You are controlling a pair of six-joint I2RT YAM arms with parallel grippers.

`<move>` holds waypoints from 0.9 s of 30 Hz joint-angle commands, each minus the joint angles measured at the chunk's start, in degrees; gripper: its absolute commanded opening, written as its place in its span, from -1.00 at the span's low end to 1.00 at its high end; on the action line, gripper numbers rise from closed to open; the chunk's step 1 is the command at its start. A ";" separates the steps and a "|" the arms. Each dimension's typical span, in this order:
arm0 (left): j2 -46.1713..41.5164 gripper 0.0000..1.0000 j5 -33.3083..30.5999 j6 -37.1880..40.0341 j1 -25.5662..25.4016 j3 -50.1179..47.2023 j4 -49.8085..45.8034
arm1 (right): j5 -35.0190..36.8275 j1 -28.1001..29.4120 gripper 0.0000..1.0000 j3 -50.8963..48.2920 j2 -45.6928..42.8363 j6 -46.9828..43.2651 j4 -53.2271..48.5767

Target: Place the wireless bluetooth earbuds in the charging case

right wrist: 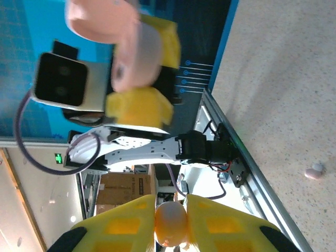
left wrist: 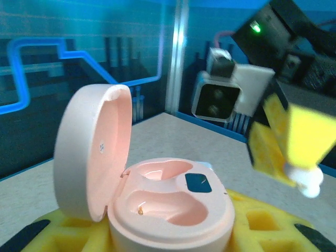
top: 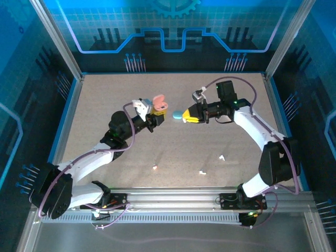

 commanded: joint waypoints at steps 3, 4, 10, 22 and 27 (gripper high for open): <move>3.36 -0.28 6.90 2.01 -3.07 -0.24 8.52 | -0.83 -0.44 -0.58 4.01 -3.12 0.72 -3.08; 4.19 -0.28 7.08 1.99 -3.61 -0.24 9.95 | -0.17 -0.44 -0.58 4.37 -3.51 0.83 -3.31; 7.81 -0.28 8.54 1.51 -6.04 1.19 14.19 | 5.15 -0.15 -0.58 5.55 -5.99 -0.03 -4.81; 10.99 -0.28 11.61 -0.36 -7.98 3.80 17.96 | 13.87 2.15 -0.58 5.46 -6.93 -1.64 -4.63; 10.85 -0.28 12.90 -0.73 -8.05 4.28 17.57 | 15.88 2.36 -0.58 5.68 -6.73 -2.58 -5.52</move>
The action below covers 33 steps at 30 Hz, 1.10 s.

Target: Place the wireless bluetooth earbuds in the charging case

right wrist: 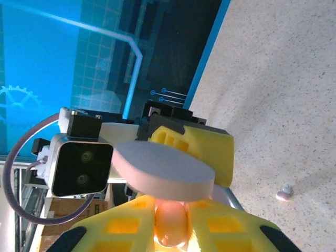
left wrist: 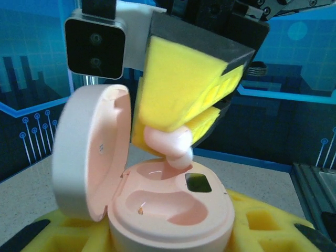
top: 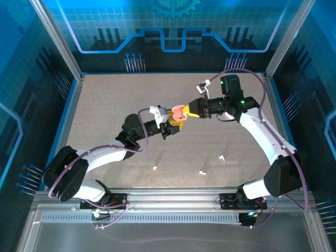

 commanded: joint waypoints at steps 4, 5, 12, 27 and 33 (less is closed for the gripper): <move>0.13 -0.28 3.60 -0.69 -0.51 2.57 2.69 | 3.43 0.74 -0.59 1.94 -0.68 -1.60 -1.43; 0.11 -0.28 3.74 -0.74 -0.52 2.63 2.74 | 3.87 0.84 -0.59 2.01 -0.70 -1.59 -1.43; -0.09 -0.29 3.61 -1.09 -0.54 2.65 3.19 | 7.90 2.36 -0.53 3.97 0.43 -7.53 -9.31; -1.03 -0.29 2.11 -0.58 -0.48 2.00 3.42 | 12.15 2.91 -0.25 5.94 0.22 -8.61 -12.83; -1.49 -0.29 0.12 0.66 -0.55 1.25 3.02 | 15.86 2.17 -0.17 6.56 -2.59 -7.66 -13.22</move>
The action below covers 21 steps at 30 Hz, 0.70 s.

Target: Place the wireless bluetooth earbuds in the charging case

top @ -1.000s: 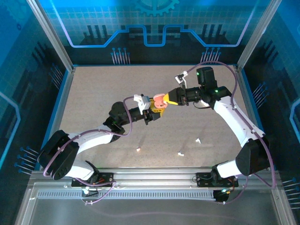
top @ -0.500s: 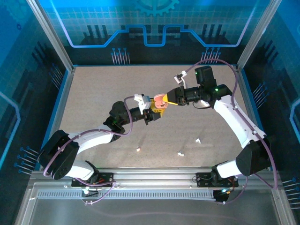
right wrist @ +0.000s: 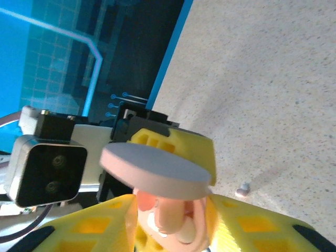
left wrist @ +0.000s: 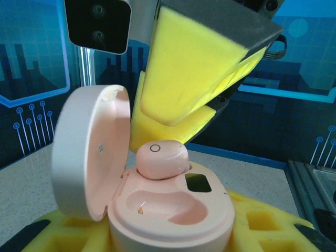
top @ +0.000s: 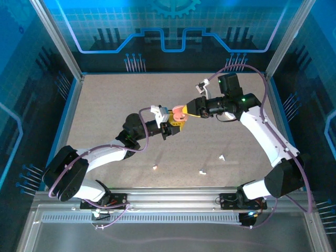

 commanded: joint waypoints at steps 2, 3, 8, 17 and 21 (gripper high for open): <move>-1.74 -0.29 -0.67 1.90 -0.55 0.72 4.55 | 4.19 -0.47 -0.15 1.24 -3.05 0.23 -2.26; -1.77 -0.29 -0.73 2.06 -0.51 0.68 4.51 | 3.97 -0.68 -0.15 1.24 -3.52 0.36 -1.98; -1.78 -0.29 -0.51 2.21 -0.48 0.88 4.16 | 2.98 -0.45 -0.12 1.76 -4.22 0.80 -1.75; -2.26 -0.29 -0.17 2.07 -0.48 1.16 4.04 | 5.34 1.44 -0.02 3.00 -0.88 -0.47 -4.39; -2.54 -0.29 -0.28 2.25 -0.52 1.23 3.72 | 5.64 2.03 -0.02 3.24 -0.25 -1.37 -5.58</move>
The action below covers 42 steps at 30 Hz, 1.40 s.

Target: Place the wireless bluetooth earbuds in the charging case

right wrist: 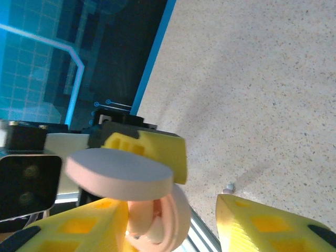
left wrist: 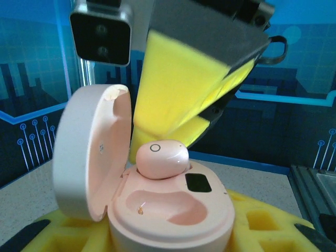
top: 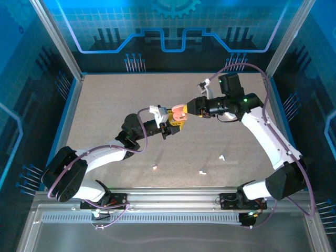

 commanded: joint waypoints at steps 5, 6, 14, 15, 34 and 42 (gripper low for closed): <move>-1.78 -0.29 -0.04 1.09 -0.37 1.40 2.29 | 1.59 1.43 -0.06 2.01 0.93 -2.58 -4.14; -1.78 -0.29 -0.08 1.13 -0.39 1.41 2.35 | 1.72 1.44 -0.07 2.07 0.93 -2.60 -4.17; -2.21 -0.29 -0.34 1.42 -0.36 1.24 2.07 | 3.77 0.34 -0.16 1.79 -0.19 -2.73 -4.96; -2.20 -0.29 -0.34 1.51 -0.41 1.24 2.04 | 3.23 0.23 -0.15 1.77 -0.43 -2.77 -4.60; -5.61 -0.32 -11.52 2.13 0.80 -0.64 -3.13 | 10.54 -1.88 -0.04 -3.87 -11.07 0.03 2.99; -13.23 -0.34 -21.51 -1.55 7.08 -2.45 -9.95 | 16.36 5.89 -0.17 -14.58 -3.80 4.89 2.91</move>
